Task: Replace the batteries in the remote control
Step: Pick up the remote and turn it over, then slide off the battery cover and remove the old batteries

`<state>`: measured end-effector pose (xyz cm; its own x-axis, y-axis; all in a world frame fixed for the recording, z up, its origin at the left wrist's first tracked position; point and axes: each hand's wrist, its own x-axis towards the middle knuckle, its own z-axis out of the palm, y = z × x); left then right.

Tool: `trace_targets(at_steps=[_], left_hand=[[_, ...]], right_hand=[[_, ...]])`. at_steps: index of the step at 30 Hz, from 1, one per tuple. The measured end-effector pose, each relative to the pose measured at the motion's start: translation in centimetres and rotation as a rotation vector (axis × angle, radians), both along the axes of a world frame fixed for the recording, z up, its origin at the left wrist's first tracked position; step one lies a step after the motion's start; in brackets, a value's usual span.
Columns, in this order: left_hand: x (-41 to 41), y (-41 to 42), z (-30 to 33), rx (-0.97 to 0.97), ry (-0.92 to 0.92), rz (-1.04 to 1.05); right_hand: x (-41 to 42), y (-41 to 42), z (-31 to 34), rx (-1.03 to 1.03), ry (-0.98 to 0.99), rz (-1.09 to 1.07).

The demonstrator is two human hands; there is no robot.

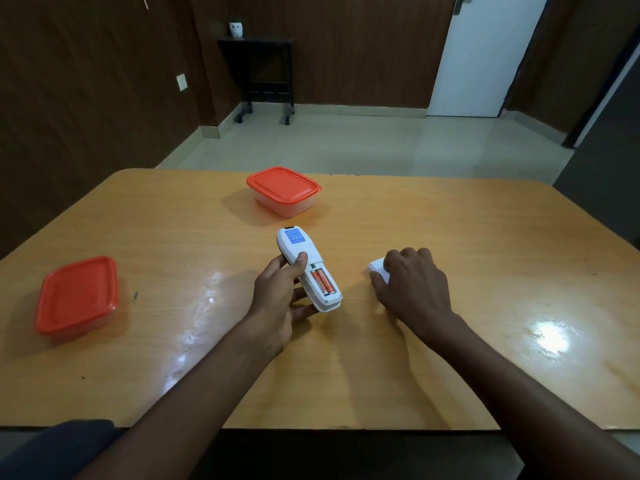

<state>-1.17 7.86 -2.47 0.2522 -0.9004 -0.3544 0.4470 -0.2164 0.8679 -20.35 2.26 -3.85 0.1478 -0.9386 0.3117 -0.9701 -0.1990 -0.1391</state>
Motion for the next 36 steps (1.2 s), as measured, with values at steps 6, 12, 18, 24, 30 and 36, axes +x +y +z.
trace_targets(at_steps=[6, 12, 18, 24, 30, 36], left_hand=[[-0.3, 0.0, 0.6, 0.012, -0.081, -0.029], [-0.5, 0.3, 0.8, -0.024, -0.185, -0.061], [-0.8, 0.7, 0.6, -0.053, -0.207, -0.071], [-0.7, 0.7, 0.7, -0.070, -0.274, -0.051], [-0.7, 0.9, 0.8, -0.055, -0.280, -0.045], [-0.5, 1.0, 0.8, -0.024, -0.242, -0.068]], right_hand=[[1.9, 2.1, 0.9, -0.081, -0.231, 0.356], [2.6, 3.7, 0.8, 0.027, -0.388, 0.583], [2.6, 3.2, 0.5, 0.056, -0.452, 0.604], [2.8, 3.2, 0.5, 0.059, -0.487, 0.658], [2.8, 3.3, 1.0, 0.064, -0.459, 0.662], [3.2, 3.0, 1.2, 0.163, -0.556, 0.703]])
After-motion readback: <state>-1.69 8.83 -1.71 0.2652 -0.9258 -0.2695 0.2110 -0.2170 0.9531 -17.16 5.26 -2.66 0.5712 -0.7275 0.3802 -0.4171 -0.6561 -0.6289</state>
